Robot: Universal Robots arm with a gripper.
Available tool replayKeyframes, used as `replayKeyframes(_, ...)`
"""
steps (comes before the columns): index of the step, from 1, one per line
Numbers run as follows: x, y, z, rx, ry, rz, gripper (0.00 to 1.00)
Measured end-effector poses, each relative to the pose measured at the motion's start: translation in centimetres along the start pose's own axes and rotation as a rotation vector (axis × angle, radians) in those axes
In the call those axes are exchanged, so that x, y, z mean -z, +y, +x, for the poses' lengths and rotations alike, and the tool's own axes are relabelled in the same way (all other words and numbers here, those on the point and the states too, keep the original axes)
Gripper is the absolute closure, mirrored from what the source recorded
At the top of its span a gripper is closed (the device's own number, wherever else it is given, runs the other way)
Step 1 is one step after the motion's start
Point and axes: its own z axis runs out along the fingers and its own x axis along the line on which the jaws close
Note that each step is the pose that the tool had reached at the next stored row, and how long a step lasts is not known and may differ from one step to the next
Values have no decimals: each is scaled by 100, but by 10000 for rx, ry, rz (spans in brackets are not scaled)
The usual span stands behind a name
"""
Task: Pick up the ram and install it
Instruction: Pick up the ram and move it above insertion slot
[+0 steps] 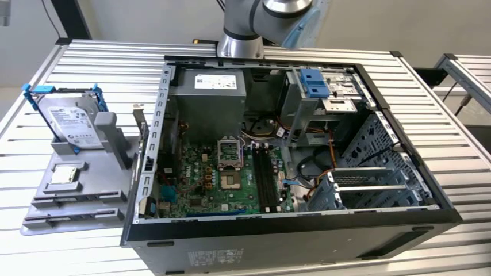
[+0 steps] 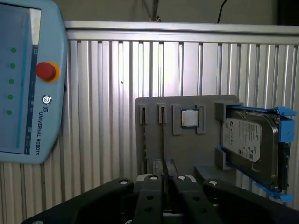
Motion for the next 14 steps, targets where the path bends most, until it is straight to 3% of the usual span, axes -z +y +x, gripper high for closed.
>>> replayKeyframes(8, -3, 0, 0, 15, 1, -1, 0)
replayKeyframes(14, -81, 0, 4, 292, 4, -14, 0)
